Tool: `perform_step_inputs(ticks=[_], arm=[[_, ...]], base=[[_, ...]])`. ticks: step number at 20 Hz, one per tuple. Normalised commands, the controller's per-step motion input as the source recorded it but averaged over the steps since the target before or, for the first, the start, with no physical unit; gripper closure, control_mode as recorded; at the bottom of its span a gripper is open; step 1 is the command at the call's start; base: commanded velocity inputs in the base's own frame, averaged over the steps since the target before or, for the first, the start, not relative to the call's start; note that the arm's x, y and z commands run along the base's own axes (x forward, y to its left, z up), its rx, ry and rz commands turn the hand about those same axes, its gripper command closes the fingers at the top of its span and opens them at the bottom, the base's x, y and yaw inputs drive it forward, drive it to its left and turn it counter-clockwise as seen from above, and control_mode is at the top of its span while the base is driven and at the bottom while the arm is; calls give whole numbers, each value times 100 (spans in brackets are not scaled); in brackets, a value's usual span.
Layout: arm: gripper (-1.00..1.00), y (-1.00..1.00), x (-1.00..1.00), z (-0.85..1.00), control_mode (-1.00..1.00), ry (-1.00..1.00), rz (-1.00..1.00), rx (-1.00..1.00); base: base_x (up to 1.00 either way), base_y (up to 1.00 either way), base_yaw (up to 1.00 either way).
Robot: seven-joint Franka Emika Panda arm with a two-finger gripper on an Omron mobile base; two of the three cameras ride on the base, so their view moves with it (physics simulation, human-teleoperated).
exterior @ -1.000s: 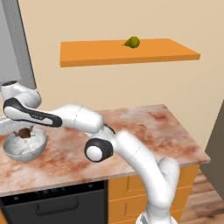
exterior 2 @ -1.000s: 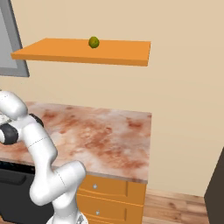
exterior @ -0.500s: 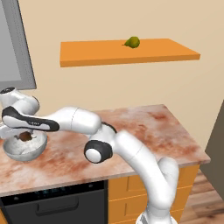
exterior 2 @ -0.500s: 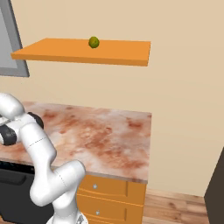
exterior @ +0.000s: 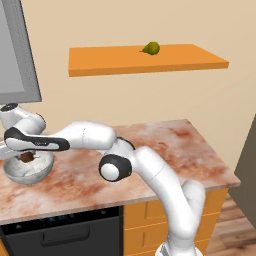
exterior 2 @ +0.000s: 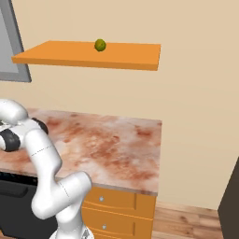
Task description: Pick the pears from the cabinet and place them in one bowl. Pick the orange from the sink and place it in the other bowl.
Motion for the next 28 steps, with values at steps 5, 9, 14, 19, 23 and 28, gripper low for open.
perform_step_inputs(ticks=[5, 9, 14, 19, 23, 28], arm=[[100, -3, 4, -20, -100, -2, -2, 16], [100, 0, 7, -25, -100, 0, -3, 11], [100, 0, 9, -25, -100, 2, -3, 11], [100, 0, 9, -18, -100, 2, -3, 8], [100, 6, 0, -11, -100, 3, -4, 6], [-100, 7, -1, -4, -100, 2, -5, 3]], base=[[0, 0, 0], [0, 0, 0], [0, 0, 0], [0, 0, 0], [0, 0, 0], [0, 0, 0]])
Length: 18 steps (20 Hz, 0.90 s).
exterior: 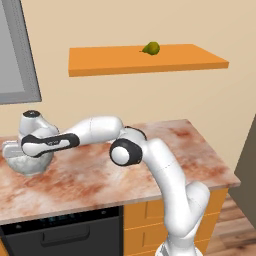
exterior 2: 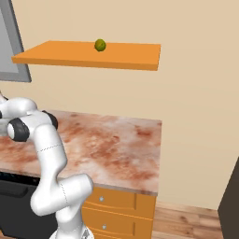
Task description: Pick the pears from the cabinet and place them in one bowl. Pick the orange from the sink and place it in the other bowl.
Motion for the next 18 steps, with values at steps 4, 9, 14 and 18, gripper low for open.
perform_step_inputs(ticks=[4, 9, 14, 18], arm=[[-100, 3, -8, 0, -100, 2, -8, 0], [-100, 2, -11, 6, -100, 0, -12, 0], [-100, 0, -12, 11, -100, 0, -12, 0], [-100, 0, -11, 16, -100, 2, -11, 0]], base=[[0, 0, 0], [0, 0, 0], [0, 0, 0], [0, 0, 0]])
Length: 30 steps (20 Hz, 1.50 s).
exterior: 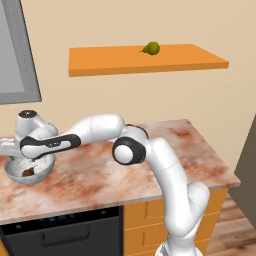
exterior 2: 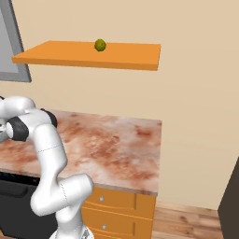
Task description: Pick the pears from the cabinet and place them in one bowl. Pick the orange from the sink and place it in the other bowl.
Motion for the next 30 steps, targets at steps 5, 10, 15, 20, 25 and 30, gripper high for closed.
perform_step_inputs(ticks=[5, 10, 15, 20, 25, 30], arm=[[-100, 0, -8, 28, -100, 2, -8, -3], [-100, -8, -19, 31, -100, 0, -8, -7], [-100, -18, -23, 32, -100, 0, -5, -5], [-100, -27, -28, 28, -100, 1, 0, -1], [-100, -38, -30, 19, -100, 0, 0, 0], [-100, -49, -30, 12, -100, 0, 0, 0]], base=[[0, 0, 0], [0, 0, 0], [0, 0, 0], [0, 0, 0], [0, 0, 0], [0, 0, 0]])
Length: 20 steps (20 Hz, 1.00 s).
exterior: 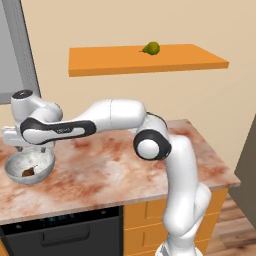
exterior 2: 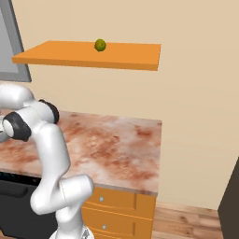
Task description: Pick the pears from the cabinet and place them in one bowl. Pick the orange from the sink and place it in the other bowl.
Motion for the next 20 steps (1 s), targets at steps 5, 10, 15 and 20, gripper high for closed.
perform_step_inputs(ticks=[5, 10, 15, 20], arm=[[-100, -57, -30, 7, -100, 0, 0, 1], [-100, -58, -25, 13, -100, 0, 0, 3], [-100, -55, -19, 19, -100, 0, 0, 2], [-100, -52, -13, 20, -100, 0, 0, 1]], base=[[0, 0, 0], [0, 0, 0], [0, 0, 0], [0, 0, 0]])
